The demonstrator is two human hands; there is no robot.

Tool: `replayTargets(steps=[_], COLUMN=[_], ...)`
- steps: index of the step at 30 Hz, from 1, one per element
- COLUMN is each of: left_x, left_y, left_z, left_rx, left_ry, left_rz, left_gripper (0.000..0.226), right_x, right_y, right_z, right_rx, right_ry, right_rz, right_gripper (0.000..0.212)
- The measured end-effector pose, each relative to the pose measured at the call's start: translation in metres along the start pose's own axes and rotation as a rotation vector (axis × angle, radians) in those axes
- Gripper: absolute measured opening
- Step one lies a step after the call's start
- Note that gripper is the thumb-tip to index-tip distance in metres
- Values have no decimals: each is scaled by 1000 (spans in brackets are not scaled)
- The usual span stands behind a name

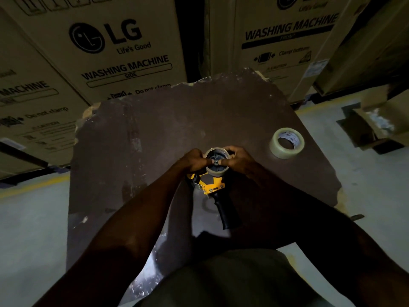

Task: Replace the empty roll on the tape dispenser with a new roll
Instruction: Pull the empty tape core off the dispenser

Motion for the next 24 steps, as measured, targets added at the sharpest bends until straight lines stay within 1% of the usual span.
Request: replayTargets(steps=[6, 10, 15, 17, 20, 22, 24], left_x=[4, 6, 14, 19, 26, 30, 36], left_y=[-3, -7, -10, -10, -13, -20, -31], left_z=[-4, -9, -17, -22, -32, -41, -47], left_rx=[-29, -29, 8, -14, -87, -133, -155], left_ry=[85, 179, 277, 309, 282, 220, 106], left_rz=[-46, -82, -154, -167, -152, -101, -44], left_gripper=[41, 50, 45, 37, 30, 35, 46], right_x=[0, 1, 1, 2, 7, 11, 15], right_y=[-2, -4, -6, -5, -12, -19, -27], right_z=[5, 10, 11, 10, 16, 23, 31], right_rx=[17, 15, -6, 1, 3, 17, 48], right_ry=[-12, -13, 10, 35, 92, 140, 196], right_rz=[-11, -41, -45, -51, -62, -46, -38], right_gripper=[43, 40, 40, 40, 36, 31, 28])
Point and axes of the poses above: each hand's wrist, its own y-axis towards the middle knuckle, its own x-axis out of the back of the hand, z = x × y, the point moved 8 cm from there along y, towards the middle knuckle, and after that the axes turned 2 degrees about z, right-handed, at the moved point
